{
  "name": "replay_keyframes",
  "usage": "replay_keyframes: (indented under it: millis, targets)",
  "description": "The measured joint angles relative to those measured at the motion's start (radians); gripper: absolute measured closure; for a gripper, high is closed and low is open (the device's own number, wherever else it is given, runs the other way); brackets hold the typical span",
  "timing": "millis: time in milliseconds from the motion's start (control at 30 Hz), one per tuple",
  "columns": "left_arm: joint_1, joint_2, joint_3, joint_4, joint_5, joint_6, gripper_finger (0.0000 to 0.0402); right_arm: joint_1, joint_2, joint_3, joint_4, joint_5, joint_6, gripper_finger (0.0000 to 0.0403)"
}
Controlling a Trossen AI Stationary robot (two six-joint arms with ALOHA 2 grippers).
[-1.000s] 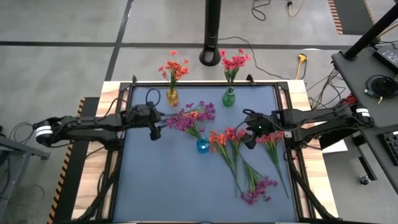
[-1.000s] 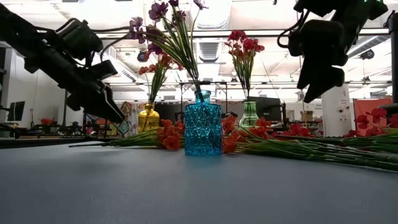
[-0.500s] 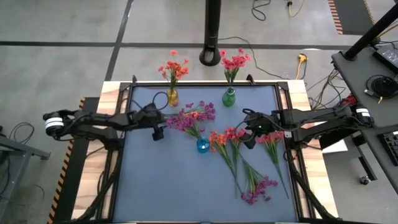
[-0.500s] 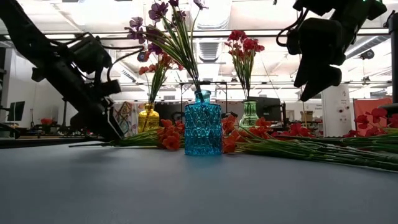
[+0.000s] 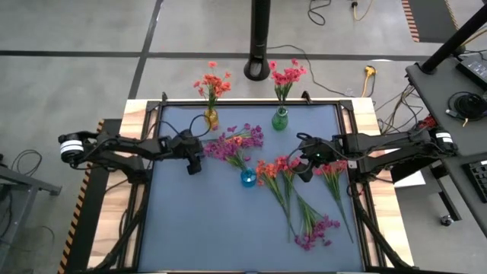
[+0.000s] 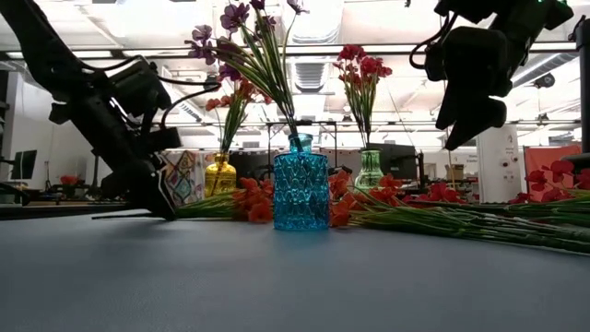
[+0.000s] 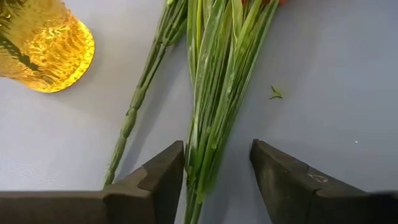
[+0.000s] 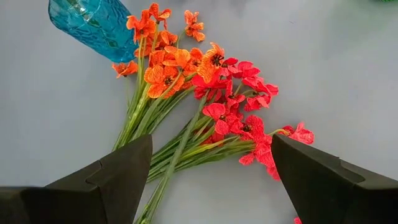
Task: Sort flowers into vase by color
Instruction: Put the top orange flower into the yellow vase
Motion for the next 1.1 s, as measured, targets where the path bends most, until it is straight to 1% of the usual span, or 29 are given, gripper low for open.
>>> replay_keyframes:
  millis: [133, 233, 533, 833, 967, 1100]
  targets:
    - [-0.003, 0.013, 0.002, 0.001, -0.001, -0.014, 0.0258, 0.000, 0.000, 0.000, 0.000, 0.006, 0.000, 0.0083]
    - [-0.004, 0.020, 0.008, -0.005, -0.005, -0.040, 0.0285, 0.000, 0.000, 0.000, 0.000, 0.007, 0.000, 0.0083]
    - [-0.004, 0.017, 0.016, -0.035, -0.018, -0.045, 0.0390, 0.000, 0.000, 0.000, 0.000, 0.007, -0.009, 0.0083]
    - [-0.005, -0.013, 0.014, -0.067, -0.003, -0.102, 0.0399, 0.000, 0.000, 0.001, 0.000, 0.007, -0.015, 0.0083]
    - [-0.005, -0.063, 0.012, -0.097, 0.047, -0.122, 0.0400, 0.000, 0.000, 0.002, 0.000, 0.007, -0.015, 0.0083]
    - [-0.005, -0.134, 0.012, -0.138, 0.051, -0.146, 0.0400, 0.000, 0.000, 0.002, 0.000, 0.007, -0.015, 0.0083]
